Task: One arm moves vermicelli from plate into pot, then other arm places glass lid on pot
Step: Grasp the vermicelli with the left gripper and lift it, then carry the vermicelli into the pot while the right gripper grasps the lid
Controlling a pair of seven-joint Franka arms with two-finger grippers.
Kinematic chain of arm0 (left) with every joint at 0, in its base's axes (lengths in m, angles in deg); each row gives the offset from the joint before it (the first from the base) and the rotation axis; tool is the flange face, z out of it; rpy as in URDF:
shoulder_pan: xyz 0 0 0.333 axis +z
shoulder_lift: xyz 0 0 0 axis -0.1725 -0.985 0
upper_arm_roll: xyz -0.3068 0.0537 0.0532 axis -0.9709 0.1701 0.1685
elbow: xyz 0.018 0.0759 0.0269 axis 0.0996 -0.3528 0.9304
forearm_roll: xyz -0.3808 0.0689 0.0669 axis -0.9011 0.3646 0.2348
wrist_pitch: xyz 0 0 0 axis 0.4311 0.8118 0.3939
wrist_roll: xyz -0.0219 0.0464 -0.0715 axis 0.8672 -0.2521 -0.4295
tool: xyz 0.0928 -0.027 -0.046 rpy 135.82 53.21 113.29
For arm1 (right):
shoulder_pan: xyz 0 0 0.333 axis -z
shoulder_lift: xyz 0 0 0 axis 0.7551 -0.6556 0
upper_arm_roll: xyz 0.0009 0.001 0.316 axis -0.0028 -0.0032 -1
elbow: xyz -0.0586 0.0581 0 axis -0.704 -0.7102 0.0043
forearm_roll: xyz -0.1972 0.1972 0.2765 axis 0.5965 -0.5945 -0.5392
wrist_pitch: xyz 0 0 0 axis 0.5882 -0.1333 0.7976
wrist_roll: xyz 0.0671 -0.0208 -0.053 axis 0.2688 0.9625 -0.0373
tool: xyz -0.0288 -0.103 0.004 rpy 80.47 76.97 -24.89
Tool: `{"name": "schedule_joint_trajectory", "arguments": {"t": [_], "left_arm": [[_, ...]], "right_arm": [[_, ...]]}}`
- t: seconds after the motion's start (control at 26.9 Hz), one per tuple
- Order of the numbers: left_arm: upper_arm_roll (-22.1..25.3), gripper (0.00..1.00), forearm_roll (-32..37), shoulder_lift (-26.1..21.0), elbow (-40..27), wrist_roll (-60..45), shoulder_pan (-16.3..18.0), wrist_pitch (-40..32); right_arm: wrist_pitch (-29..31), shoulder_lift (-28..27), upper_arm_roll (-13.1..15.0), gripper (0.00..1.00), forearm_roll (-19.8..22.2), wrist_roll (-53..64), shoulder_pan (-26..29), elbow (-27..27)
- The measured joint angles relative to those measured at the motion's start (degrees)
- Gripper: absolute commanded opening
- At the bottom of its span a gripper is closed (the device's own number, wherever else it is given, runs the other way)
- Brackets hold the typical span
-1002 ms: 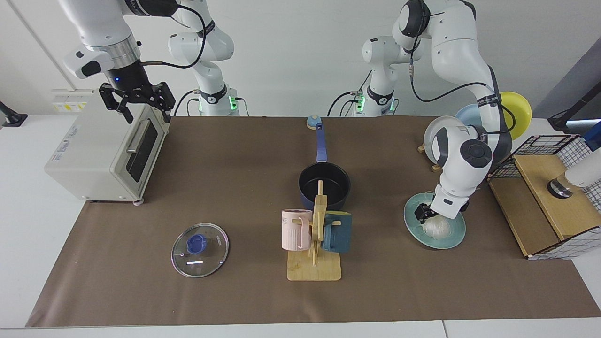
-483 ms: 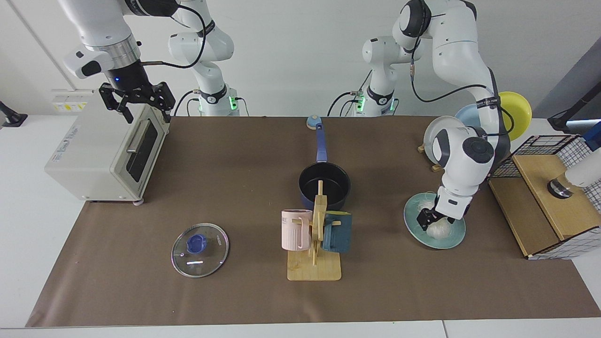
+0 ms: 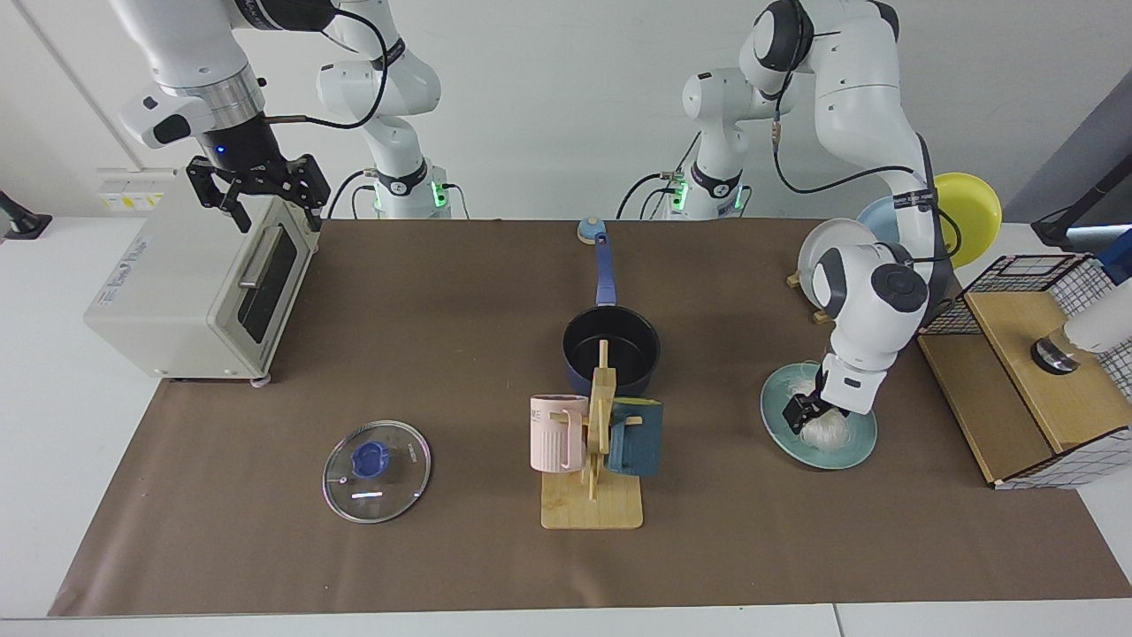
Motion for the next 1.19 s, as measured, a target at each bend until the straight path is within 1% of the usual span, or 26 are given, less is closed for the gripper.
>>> {"name": "schedule_joint_trajectory", "arguments": {"t": [0.04,0.07,0.3,0.45,0.56,0.67,0.82,0.97,1.04,1.19], "left_arm": [[-0.01,0.01,-0.12,0.0,0.0,-0.03,0.0,0.1],[-0.03,0.0,-0.26,0.01,0.0,-0.06,0.0,0.21],[-0.05,0.0,-3.05,0.12,1.0,0.01,0.01,0.42],[-0.17,0.0,-3.28,0.31,2.53,0.02,0.01,-0.52],[-0.65,0.0,-3.29,1.42,4.47,0.06,-0.03,-4.42],[-1.89,0.0,-3.35,3.87,6.12,0.07,-0.05,-9.77],[-4.69,0.0,-3.95,8.81,6.71,-0.27,-0.12,-16.15],[-8.52,0.0,-4.45,12.97,6.63,-3.11,-0.18,-21.94],[-10.98,0.0,-4.52,14.3,6.51,-5.53,-0.19,-23.52],[-17.29,0.0,-4.54,15.7,5.73,-12.82,-0.3,-24.4]], "right_arm": [[0.0,0.0,0.0,1.0,0.0,0.0,0.0,0.0],[0.0,0.0,0.0,1.0,0.0,0.0,0.0,0.0],[0.0,0.0,0.0,1.0,0.0,0.0,0.0,0.0],[0.0,0.0,0.21,1.0,0.01,0.0,0.25,0.0],[-0.06,0.0,0.42,1.0,0.02,0.0,1.25,0.02],[-0.76,0.0,0.57,1.0,0.01,0.55,2.15,0.06],[-1.47,-0.05,0.76,1.0,-0.02,1.88,3.17,0.26],[-1.48,-1.08,0.74,1.0,-0.09,2.04,3.28,0.19],[-1.45,-2.47,0.62,1.0,-0.34,2.04,3.28,-0.21],[-1.03,-6.78,0.53,1.0,-2.56,2.0,3.27,-1.55]]}}
